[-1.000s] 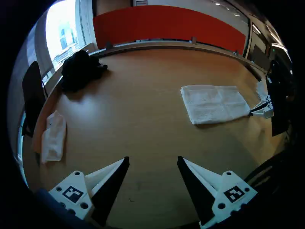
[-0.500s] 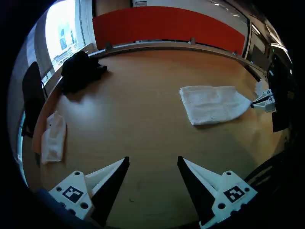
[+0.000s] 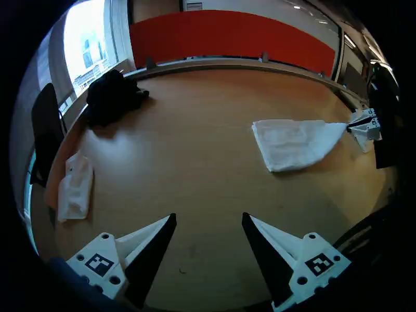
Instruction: Fold towel
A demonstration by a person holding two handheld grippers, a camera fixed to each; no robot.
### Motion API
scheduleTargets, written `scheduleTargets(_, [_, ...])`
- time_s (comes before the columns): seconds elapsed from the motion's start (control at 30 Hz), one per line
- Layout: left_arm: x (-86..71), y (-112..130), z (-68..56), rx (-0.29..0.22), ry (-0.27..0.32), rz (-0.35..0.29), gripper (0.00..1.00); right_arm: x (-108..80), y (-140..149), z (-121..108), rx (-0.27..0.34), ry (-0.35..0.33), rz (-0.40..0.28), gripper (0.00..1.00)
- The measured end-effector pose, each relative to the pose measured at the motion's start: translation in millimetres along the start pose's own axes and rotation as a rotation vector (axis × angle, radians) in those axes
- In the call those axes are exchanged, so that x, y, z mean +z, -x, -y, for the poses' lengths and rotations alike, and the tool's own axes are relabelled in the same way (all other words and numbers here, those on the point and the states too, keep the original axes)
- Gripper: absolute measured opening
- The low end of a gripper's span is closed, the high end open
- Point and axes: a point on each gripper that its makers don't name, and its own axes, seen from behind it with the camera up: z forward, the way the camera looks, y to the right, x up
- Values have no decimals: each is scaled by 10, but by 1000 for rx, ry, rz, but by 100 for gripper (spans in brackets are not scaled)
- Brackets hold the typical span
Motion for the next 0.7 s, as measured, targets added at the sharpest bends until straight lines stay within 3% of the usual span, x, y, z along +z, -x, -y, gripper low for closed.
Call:
scheduleTargets(0.4, [-46, 3, 34, -6, -11, -7, 94, -74, -182, -55, -6, 9, -32, 4])
scheduleTargets(0.7, [-101, 41, 52, -22, -19, -10, 94, -34, -516, 28, -47, -16, -68, 4])
